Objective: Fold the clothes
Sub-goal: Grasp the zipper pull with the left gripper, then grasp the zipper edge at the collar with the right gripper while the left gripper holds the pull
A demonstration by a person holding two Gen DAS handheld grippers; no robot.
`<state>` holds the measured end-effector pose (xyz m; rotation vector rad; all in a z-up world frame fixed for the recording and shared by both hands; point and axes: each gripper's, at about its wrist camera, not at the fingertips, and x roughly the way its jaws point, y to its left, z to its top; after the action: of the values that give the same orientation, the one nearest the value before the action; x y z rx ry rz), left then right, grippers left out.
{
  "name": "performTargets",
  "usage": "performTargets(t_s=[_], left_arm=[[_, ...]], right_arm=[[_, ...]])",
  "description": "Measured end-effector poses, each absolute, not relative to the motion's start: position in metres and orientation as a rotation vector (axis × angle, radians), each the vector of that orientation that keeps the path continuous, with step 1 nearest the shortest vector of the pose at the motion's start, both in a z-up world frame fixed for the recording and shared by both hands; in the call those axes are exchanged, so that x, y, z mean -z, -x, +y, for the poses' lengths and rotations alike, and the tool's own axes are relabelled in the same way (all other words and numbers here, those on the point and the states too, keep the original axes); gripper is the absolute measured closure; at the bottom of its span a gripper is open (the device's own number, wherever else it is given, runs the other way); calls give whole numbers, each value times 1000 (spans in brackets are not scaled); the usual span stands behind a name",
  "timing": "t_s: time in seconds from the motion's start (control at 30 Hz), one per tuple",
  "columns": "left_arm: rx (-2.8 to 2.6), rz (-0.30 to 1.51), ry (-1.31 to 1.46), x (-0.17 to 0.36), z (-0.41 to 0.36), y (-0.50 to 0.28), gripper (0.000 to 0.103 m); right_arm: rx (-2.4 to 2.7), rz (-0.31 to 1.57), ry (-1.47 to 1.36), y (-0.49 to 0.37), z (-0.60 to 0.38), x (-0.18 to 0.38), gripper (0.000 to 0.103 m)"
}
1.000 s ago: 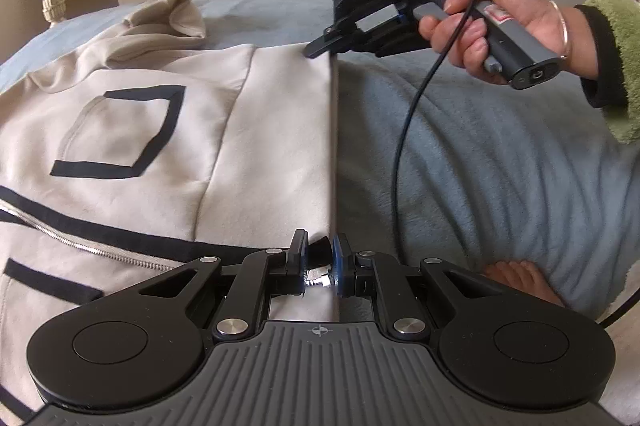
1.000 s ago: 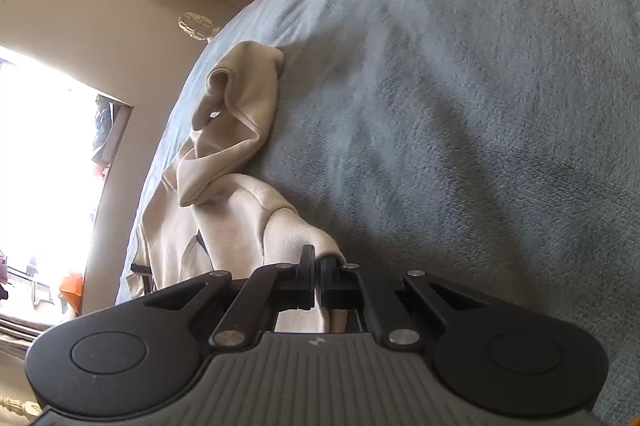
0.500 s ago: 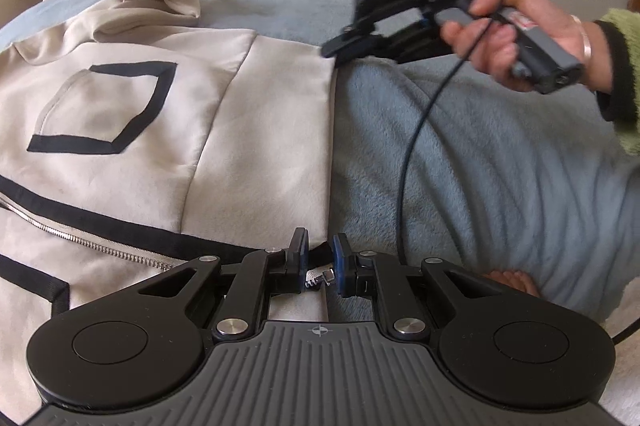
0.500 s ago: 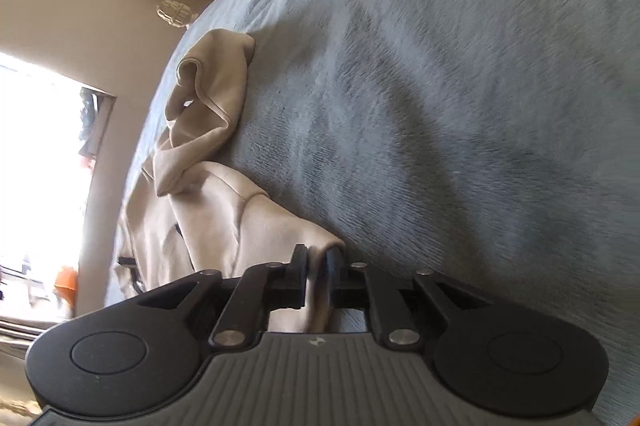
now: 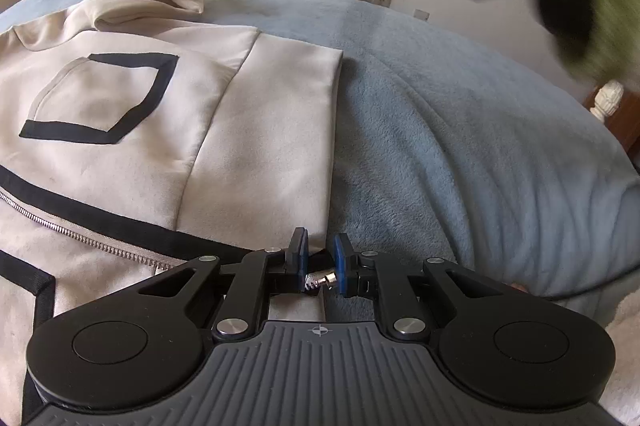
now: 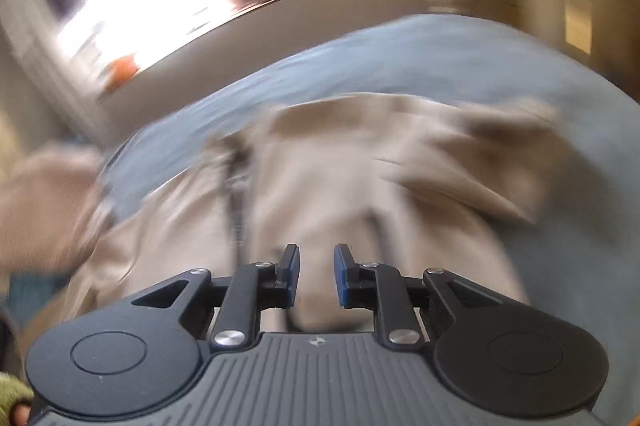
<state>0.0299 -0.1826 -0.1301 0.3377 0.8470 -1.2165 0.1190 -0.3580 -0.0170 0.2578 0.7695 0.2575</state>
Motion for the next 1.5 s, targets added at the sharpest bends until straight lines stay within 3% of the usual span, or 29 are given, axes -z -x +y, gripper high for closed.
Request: performTargets(t_s=[0.27, 0.7, 0.87, 0.93, 1.07, 1.33, 1.5], left_arm=[[1227, 879, -276, 135, -182, -38, 90], [1248, 954, -136, 146, -180, -53, 90], [1252, 978, -86, 149, -178, -58, 90], [1254, 981, -77, 150, -178, -59, 90], [1256, 984, -66, 151, -178, -60, 90], [1260, 995, -55, 152, -180, -61, 90], [1258, 995, -60, 152, -183, -61, 90]], right_arm=[[-506, 706, 304, -235, -210, 35, 81], [-377, 734, 410, -342, -153, 110, 63], [-329, 723, 397, -351, -159, 122, 65], [-326, 716, 361, -352, -166, 123, 78], [-318, 696, 319, -350, -176, 120, 85], [-482, 616, 262, -331, -183, 88, 86], [-511, 661, 343, -340, -166, 105, 85]])
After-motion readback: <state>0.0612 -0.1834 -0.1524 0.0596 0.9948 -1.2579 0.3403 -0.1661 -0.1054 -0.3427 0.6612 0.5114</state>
